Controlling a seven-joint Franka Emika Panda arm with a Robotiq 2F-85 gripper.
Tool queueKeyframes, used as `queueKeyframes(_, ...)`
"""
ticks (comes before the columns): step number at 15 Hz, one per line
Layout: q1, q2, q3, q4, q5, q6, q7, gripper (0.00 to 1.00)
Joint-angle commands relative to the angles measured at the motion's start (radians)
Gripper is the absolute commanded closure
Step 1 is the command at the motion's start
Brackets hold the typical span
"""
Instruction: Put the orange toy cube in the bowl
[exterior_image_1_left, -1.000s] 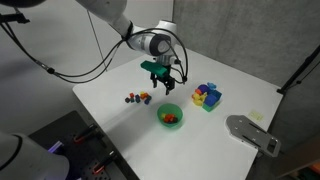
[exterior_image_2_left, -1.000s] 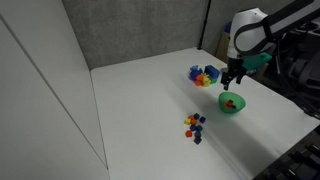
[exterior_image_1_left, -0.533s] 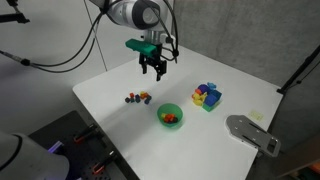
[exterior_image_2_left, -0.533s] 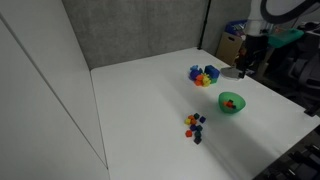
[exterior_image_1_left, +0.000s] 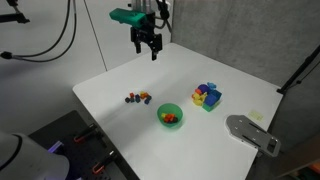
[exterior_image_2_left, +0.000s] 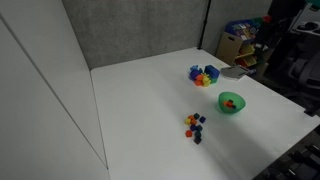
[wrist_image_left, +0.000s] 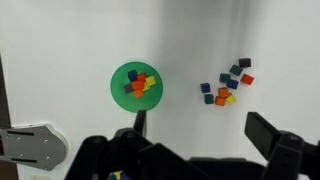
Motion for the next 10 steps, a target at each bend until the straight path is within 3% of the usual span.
queueKeyframes(1,0.003,-0.011,-0.002,-0.003,0.000,-0.005,0.000,0.00)
queueKeyframes(10,0.003,-0.027,-0.002,-0.018,0.000,-0.009,0.000,0.00)
